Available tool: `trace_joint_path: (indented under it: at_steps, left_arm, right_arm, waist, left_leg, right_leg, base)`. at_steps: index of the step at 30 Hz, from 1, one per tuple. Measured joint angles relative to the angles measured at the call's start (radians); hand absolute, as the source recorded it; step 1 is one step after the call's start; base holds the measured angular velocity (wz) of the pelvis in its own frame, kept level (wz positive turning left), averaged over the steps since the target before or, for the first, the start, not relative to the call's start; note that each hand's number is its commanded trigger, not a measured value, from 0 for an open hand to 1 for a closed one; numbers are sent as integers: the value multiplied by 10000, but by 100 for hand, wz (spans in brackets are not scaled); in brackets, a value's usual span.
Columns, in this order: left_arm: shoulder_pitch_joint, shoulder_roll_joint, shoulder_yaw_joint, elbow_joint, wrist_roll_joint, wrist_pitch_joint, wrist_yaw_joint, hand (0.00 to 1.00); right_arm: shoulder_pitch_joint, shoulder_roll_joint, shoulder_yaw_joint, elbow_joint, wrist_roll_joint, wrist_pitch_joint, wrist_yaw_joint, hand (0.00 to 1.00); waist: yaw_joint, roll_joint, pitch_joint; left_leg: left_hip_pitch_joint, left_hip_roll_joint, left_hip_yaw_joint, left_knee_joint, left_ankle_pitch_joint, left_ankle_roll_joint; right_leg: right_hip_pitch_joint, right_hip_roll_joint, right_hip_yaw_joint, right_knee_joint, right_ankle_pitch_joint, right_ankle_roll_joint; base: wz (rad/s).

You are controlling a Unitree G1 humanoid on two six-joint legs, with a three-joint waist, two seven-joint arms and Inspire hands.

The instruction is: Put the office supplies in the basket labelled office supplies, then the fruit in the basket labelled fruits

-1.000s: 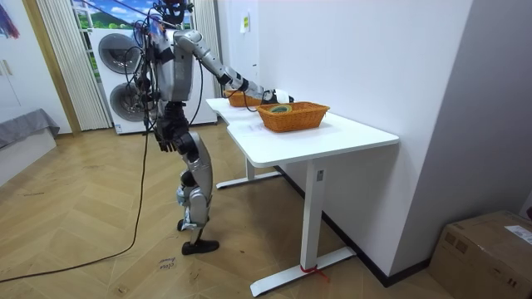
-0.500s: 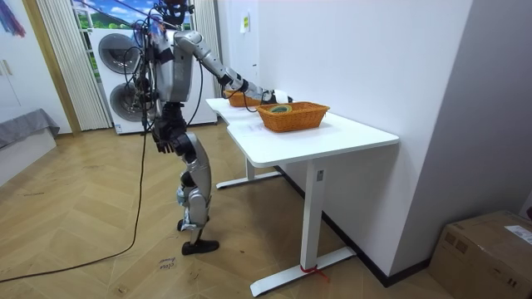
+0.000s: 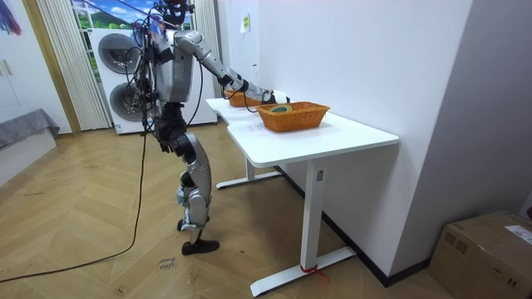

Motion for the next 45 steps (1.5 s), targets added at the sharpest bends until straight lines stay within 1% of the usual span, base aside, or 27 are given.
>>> trace_joint_path:
  at_steps: [6,14,34,35,36,37,45]
  left_arm:
    - [-149,-21,0,126,-5,-1,1,0]
    - [-258,-28,-3,502,-154,2,-17,0]
    - [-351,-41,-3,765,-152,-18,-138,0]
    - [-351,-41,-6,766,-154,-18,-165,0]
    - [-352,-41,-6,766,-154,-18,-174,0]
    - [-352,-41,-6,765,-154,-18,-175,0]
    - [-351,-41,-7,754,-153,-57,-172,0]
  right_arm:
    - [0,17,272,-22,-203,17,135,0]
    - [1,89,287,-145,-761,25,309,0]
    - [-7,139,278,-217,-755,3,346,0]
    - [-7,144,284,-212,-754,4,348,37]
    - [-7,158,284,-212,-754,4,353,99]
    - [-7,163,284,-212,-748,4,357,100]
    - [-210,106,185,-195,-725,-2,222,100]
  waist:
    - [5,-38,-12]
    - [4,-57,-8]
    - [6,-74,3]
    - [11,-80,7]
    - [12,-82,9]
    - [12,-81,9]
    - [14,-75,13]
  left_leg:
    - [2,-1,1,-13,1,-2]
    - [-10,1,-14,-11,6,-8]
    - [-12,1,-17,-20,7,-11]
    - [-12,3,-17,-17,7,-11]
    - [-13,3,-17,-15,7,-11]
    - [-13,3,-16,-14,7,-11]
    - [8,14,14,-3,7,-11]
  right_leg:
    - [11,1,-9,1,-2,-4]
    - [14,3,-36,-2,-2,-11]
    - [20,-14,-75,-2,-17,-27]
    - [22,-14,-75,-1,-17,-27]
    - [22,-10,-74,0,-17,-27]
    - [22,-9,-73,1,-17,-27]
    - [33,8,-30,18,-18,-28]
  base:
    - [0]
    - [0]
    - [0]
    - [0]
    - [0]
    - [0]
    - [0]
